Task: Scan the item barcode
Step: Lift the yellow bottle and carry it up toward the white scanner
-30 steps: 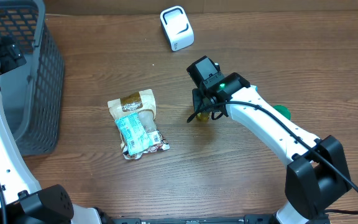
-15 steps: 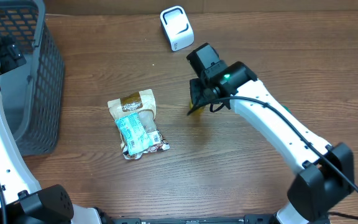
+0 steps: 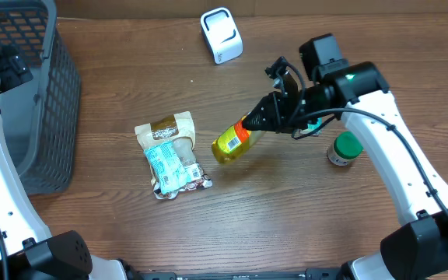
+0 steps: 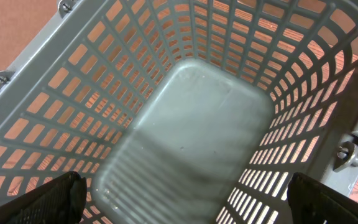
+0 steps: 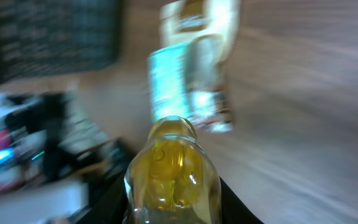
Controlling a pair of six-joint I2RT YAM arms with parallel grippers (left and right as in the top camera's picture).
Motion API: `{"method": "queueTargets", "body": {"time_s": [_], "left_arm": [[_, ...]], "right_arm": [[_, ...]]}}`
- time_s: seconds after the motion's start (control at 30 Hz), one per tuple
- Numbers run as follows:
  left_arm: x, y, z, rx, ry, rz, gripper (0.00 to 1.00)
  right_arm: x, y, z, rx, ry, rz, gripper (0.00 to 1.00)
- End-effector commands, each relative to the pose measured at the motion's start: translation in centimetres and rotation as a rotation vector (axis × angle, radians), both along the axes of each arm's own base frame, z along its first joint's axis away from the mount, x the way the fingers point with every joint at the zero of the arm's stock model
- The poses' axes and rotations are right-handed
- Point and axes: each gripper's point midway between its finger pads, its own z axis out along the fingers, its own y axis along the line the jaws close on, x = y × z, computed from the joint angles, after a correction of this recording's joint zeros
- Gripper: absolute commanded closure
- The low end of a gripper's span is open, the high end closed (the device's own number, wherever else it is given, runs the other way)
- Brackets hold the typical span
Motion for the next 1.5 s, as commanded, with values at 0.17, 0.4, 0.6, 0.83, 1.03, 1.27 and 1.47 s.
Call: {"method": "queueTargets", "body": {"time_s": [0.17, 0.4, 0.6, 0.83, 1.03, 1.27, 1.47], "left_arm": [[0.2, -0.2, 0.5, 0.011, -0.007, -0.022, 0.00], [0.2, -0.2, 0.5, 0.011, -0.007, -0.022, 0.00], [0.2, -0.2, 0.5, 0.011, -0.007, -0.022, 0.01], [0.2, -0.2, 0.5, 0.011, -0.007, -0.022, 0.00], [0.2, -0.2, 0.5, 0.011, -0.007, -0.022, 0.00], [0.2, -0.2, 0.5, 0.011, -0.007, -0.021, 0.00], [0.2, -0.2, 0.5, 0.011, -0.007, -0.021, 0.00]], "right_arm": [[-1.9, 0.8, 6.2, 0.298, -0.076, 0.128, 0.87], [-1.3, 0.7, 5.6, 0.252, -0.110, 0.119, 0.87], [1.3, -2.4, 0.4, -0.126, -0.198, 0.027, 0.89], [4.1, -4.7, -3.3, -0.473, -0.315, -0.068, 0.96], [7.8, -3.7, -1.0, -0.519, -0.460, -0.242, 0.96], [10.3, -2.0, 7.5, -0.583, -0.796, -0.273, 0.96], [11.2, 1.8, 17.4, -0.686, -1.294, -0.199, 0.96]]}}
